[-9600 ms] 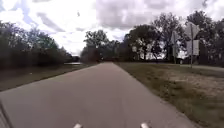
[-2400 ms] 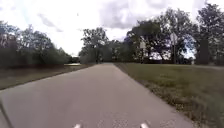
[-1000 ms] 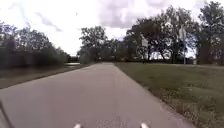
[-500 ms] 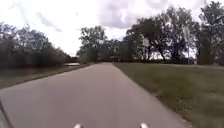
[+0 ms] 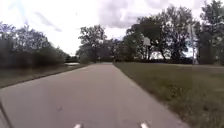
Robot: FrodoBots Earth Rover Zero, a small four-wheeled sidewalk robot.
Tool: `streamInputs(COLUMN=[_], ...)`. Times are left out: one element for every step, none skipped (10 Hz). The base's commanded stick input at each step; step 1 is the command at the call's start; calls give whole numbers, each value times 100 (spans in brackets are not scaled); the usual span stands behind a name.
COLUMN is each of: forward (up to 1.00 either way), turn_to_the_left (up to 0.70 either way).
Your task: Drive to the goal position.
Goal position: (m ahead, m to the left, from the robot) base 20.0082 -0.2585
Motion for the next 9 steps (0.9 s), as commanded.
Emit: streamInputs(forward=[100, 100, 100, 100, 100, 100, 100, 100, 100], turn_to_the_left=[14, 5, 0, 0, 0, 0, 0, 0, 0])
